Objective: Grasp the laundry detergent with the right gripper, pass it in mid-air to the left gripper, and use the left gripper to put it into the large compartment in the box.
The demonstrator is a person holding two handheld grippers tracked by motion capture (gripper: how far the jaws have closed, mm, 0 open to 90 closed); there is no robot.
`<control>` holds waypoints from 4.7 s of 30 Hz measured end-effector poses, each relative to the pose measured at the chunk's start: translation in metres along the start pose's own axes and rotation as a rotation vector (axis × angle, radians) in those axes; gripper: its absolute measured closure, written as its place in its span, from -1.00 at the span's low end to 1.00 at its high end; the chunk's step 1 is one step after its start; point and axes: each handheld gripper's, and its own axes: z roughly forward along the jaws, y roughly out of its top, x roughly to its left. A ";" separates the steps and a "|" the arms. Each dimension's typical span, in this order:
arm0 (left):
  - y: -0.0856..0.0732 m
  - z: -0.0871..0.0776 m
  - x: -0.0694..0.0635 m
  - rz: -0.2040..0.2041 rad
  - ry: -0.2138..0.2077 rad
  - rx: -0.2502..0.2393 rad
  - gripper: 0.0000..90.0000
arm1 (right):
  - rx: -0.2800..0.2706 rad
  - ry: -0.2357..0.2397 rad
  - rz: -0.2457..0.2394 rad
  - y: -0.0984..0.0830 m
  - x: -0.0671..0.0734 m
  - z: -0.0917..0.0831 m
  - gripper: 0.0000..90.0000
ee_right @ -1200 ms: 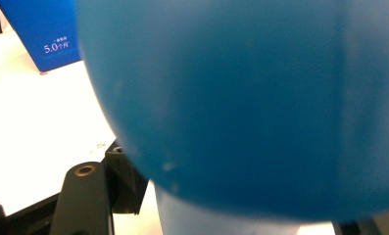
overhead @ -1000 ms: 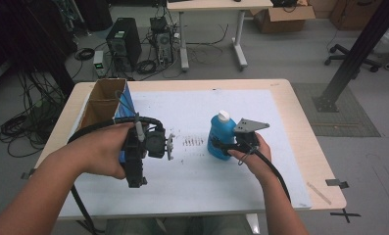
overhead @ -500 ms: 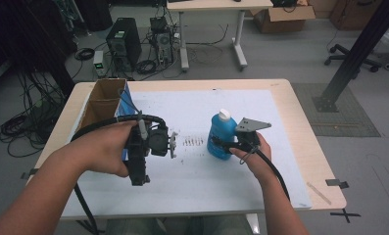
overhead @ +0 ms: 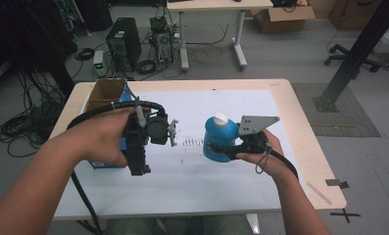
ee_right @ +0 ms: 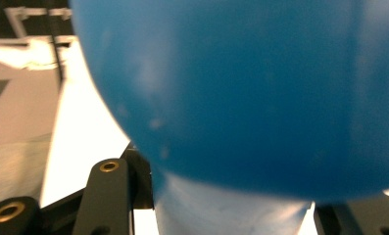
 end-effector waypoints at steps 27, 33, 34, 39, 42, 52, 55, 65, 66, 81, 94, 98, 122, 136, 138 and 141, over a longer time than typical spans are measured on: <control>0.037 -0.021 0.006 0.041 -0.005 0.015 -0.99 | 0.014 0.266 -0.077 0.029 0.046 0.045 0.02; 0.045 -0.019 0.006 0.055 -0.011 0.014 -0.99 | 0.007 0.278 -0.073 0.032 0.049 0.059 0.02; 0.046 -0.019 0.006 0.055 -0.013 0.016 -0.99 | 0.011 0.281 -0.068 0.032 0.049 0.061 0.02; 0.048 -0.017 0.007 0.055 -0.014 0.022 -0.99 | 0.012 0.281 -0.069 0.034 0.051 0.069 0.02; 0.048 -0.015 0.008 0.054 -0.014 0.019 -0.99 | 0.003 0.282 -0.063 0.036 0.051 0.073 0.02; 0.049 -0.008 0.008 0.051 -0.018 0.020 -0.99 | -0.011 0.280 -0.063 0.040 0.054 0.083 0.01; 0.050 -0.007 0.008 0.051 -0.021 0.021 -0.99 | -0.013 0.281 -0.060 0.041 0.055 0.085 0.01; 0.049 0.001 0.007 0.045 -0.023 0.028 -0.99 | -0.021 0.275 -0.063 0.047 0.059 0.088 0.01; 0.049 0.002 0.006 0.042 -0.025 0.030 -0.99 | -0.024 0.274 -0.069 0.048 0.058 0.089 0.01; 0.044 0.008 0.007 0.034 -0.024 0.013 -0.91 | -0.018 0.278 -0.059 0.047 0.060 0.094 0.01; 0.039 0.011 0.008 0.028 -0.032 0.010 -0.69 | -0.024 0.281 -0.070 0.047 0.059 0.097 0.01; 0.038 0.012 0.008 0.026 -0.035 0.009 -0.65 | -0.015 0.280 -0.052 0.047 0.062 0.098 0.01; 0.037 0.015 0.006 0.038 -0.045 0.010 -0.32 | -0.020 0.284 -0.058 0.045 0.063 0.102 0.01; 0.037 0.015 0.005 0.043 -0.018 0.022 -0.16 | -0.020 0.282 -0.063 0.046 0.063 0.103 0.01; 0.038 0.016 0.005 0.049 -0.010 0.018 -0.16 | -0.021 0.277 -0.067 0.045 0.063 0.103 0.01; 0.038 0.016 0.006 0.049 -0.018 0.017 -0.15 | -0.020 0.273 -0.064 0.045 0.062 0.103 0.01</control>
